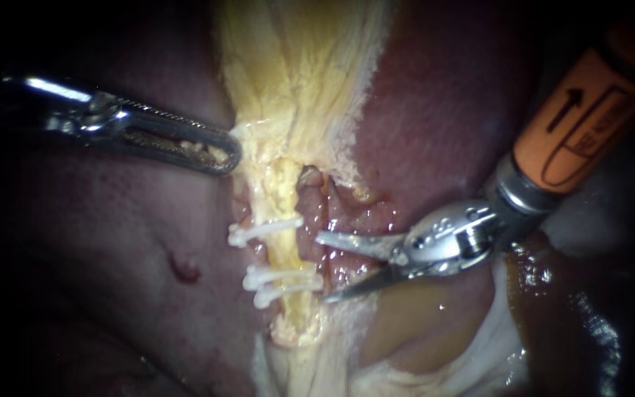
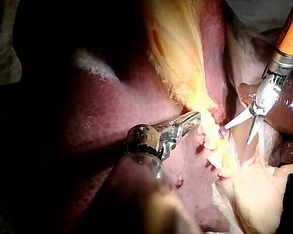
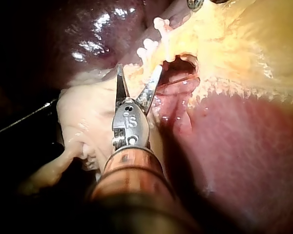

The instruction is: Go to the cutting position left tube

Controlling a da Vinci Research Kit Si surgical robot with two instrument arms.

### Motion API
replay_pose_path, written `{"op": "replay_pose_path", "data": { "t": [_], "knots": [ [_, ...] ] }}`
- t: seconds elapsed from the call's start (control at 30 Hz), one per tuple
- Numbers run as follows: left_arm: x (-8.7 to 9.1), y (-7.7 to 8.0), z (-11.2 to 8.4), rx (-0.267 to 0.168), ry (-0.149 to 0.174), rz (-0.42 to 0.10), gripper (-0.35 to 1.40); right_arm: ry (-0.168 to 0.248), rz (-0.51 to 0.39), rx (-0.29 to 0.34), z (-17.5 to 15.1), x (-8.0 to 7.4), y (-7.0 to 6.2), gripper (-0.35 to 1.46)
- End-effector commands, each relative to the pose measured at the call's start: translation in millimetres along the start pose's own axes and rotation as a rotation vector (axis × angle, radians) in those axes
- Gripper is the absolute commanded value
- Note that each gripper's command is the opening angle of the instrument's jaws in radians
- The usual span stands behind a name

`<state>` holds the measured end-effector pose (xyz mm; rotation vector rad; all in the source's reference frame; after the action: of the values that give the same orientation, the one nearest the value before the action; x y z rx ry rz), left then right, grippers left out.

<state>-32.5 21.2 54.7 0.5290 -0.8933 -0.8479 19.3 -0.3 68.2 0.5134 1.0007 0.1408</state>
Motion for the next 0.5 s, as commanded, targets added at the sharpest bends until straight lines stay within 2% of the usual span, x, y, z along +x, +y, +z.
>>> {"op": "replay_pose_path", "data": {
  "t": [0.03,0.3,0.5],
  "knots": [
    [0.0,0.0,0.0,0.000,0.000,0.000,-0.35,-0.001,0.004,0.006,0.3,-0.3,0.3,1.44],
    [0.1,0.0,0.1,-0.001,0.000,0.000,-0.35,0.030,0.071,0.064,1.0,-2.4,3.4,1.44],
    [0.1,-0.1,0.1,-0.001,0.000,0.000,-0.35,0.063,0.099,0.122,1.3,-3.0,4.6,1.44]
  ]
}}
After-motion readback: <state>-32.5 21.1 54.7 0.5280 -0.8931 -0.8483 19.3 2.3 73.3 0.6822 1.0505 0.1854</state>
